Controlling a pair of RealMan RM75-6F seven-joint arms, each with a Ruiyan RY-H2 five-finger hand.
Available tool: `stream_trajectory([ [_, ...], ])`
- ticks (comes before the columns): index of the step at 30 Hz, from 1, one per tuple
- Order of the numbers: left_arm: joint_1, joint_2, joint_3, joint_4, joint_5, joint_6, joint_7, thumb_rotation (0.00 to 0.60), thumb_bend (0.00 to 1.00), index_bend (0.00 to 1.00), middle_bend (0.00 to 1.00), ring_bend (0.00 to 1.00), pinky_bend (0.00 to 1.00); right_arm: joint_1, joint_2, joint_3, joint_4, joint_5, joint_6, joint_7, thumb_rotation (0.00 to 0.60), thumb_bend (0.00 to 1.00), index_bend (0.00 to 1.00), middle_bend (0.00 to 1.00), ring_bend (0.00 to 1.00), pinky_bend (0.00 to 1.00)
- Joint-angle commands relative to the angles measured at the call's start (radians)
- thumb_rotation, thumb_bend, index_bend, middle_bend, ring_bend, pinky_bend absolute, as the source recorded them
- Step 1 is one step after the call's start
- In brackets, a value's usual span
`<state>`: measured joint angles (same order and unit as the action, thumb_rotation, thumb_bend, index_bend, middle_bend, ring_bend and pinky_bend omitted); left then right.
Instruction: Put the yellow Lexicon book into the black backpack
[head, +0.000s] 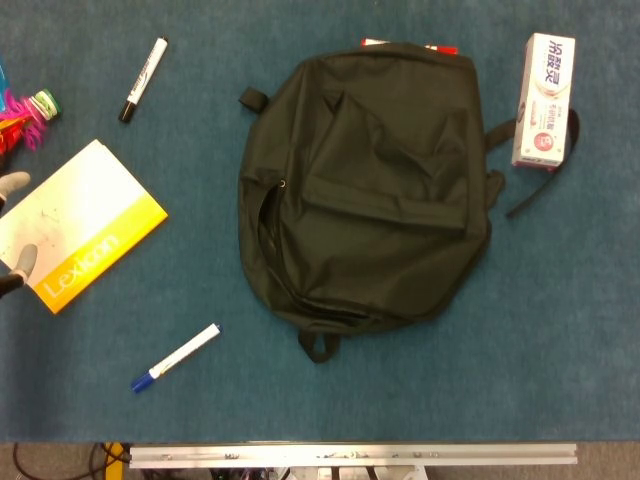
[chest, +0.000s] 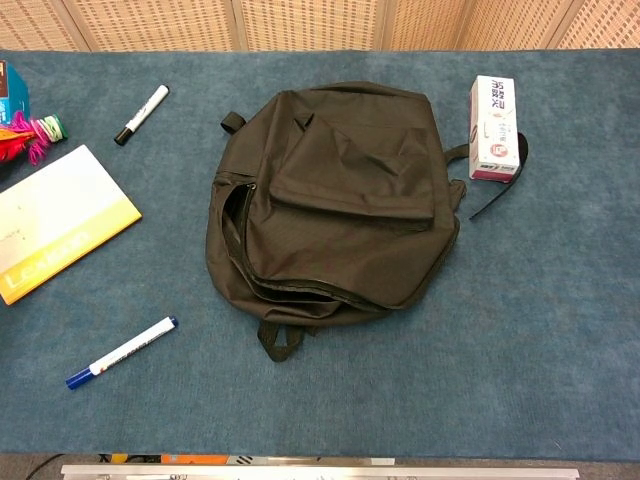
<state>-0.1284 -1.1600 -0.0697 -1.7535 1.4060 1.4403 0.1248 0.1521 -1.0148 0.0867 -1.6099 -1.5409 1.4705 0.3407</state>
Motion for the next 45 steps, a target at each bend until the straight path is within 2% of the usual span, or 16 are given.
stream_trajectory([
  [1, -0.002, 0.002, 0.002, -0.005, 0.003, -0.003, 0.003, 0.600, 0.27, 0.22, 0.11, 0.08, 0.10, 0.000, -0.001, 0.002, 0.001, 0.002, 0.001, 0.002, 0.600, 0.09, 0.28, 0.36, 0.29, 0.38],
  [18, -0.068, -0.007, 0.060, -0.012, 0.068, -0.139, 0.032, 0.600, 0.27, 0.22, 0.11, 0.08, 0.10, 0.023, 0.008, 0.020, -0.006, 0.021, -0.034, 0.005, 0.600, 0.09, 0.28, 0.36, 0.29, 0.38],
  [30, -0.099, -0.034, 0.065, 0.023, -0.032, -0.234, 0.077, 0.600, 0.27, 0.21, 0.11, 0.08, 0.10, 0.022, 0.011, 0.018, -0.013, 0.013, -0.030, -0.001, 0.600, 0.09, 0.28, 0.36, 0.29, 0.38],
  [36, -0.108, -0.040, 0.084, 0.036, -0.077, -0.286, 0.098, 0.600, 0.27, 0.19, 0.11, 0.08, 0.10, 0.026, 0.009, 0.016, -0.016, 0.008, -0.034, -0.005, 0.600, 0.09, 0.28, 0.36, 0.29, 0.38],
  [45, -0.136, -0.069, 0.099, 0.069, -0.115, -0.357, 0.118, 0.600, 0.24, 0.10, 0.10, 0.08, 0.10, 0.026, 0.008, 0.011, -0.012, 0.003, -0.036, 0.000, 0.600, 0.09, 0.28, 0.36, 0.29, 0.38],
])
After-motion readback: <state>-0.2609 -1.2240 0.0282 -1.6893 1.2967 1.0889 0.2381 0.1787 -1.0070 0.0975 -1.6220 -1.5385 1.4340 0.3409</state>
